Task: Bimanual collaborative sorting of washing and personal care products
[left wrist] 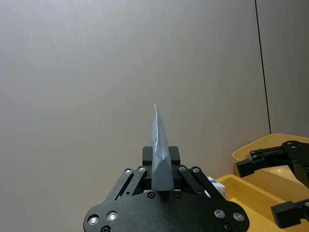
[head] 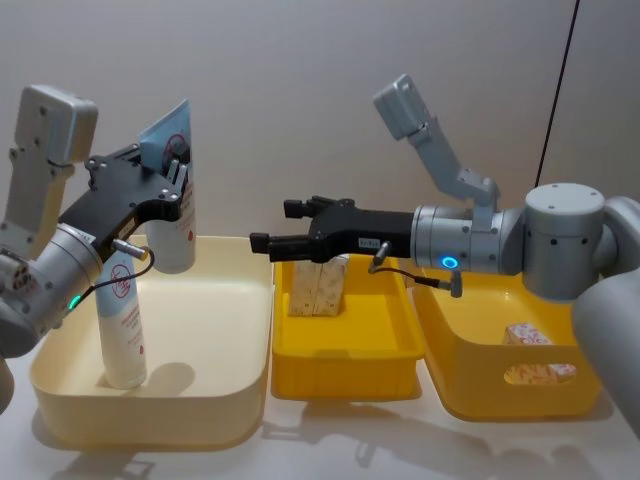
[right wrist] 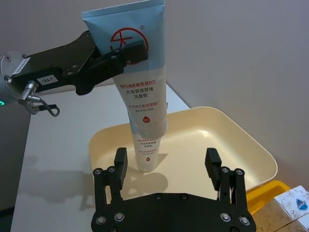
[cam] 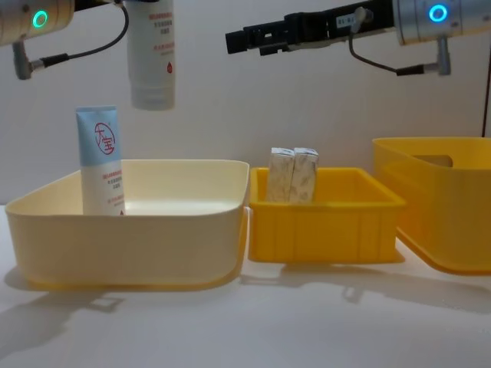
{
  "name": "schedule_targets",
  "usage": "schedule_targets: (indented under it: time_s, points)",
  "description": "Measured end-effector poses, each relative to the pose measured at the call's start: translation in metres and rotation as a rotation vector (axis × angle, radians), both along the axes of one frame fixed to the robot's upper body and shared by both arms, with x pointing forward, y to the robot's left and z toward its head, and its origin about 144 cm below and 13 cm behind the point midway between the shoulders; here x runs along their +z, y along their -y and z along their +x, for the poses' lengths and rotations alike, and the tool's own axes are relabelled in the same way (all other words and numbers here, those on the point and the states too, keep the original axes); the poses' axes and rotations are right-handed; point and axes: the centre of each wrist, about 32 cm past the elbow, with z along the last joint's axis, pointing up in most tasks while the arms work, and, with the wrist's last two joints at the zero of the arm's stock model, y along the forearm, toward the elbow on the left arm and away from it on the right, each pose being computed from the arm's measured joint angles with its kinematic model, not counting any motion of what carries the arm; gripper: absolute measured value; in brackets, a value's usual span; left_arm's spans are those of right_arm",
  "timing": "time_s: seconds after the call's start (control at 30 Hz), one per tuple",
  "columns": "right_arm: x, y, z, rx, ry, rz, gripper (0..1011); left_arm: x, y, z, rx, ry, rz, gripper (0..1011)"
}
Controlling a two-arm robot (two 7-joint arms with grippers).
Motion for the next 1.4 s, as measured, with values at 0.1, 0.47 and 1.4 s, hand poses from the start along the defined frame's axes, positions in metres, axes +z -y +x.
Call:
schedule_targets:
  time_s: [0.1, 0.47, 1.4]
  points:
    - [0.000, -0.001, -0.001, -0.005, 0.005, 0.000, 1001, -0.001, 0.000, 0.000, -0.001, -0.002, 0.000, 197]
    - [-0.002, -0.011, -0.004, -0.019, 0.052, -0.040, 1001, -0.002, 0.001, -0.002, -0.007, -0.005, -0.002, 199]
    - [-0.019, -0.048, -0.001, -0.005, 0.095, -0.096, 1001, 0.007, 0.011, -0.005, -0.059, 0.027, 0.000, 197]
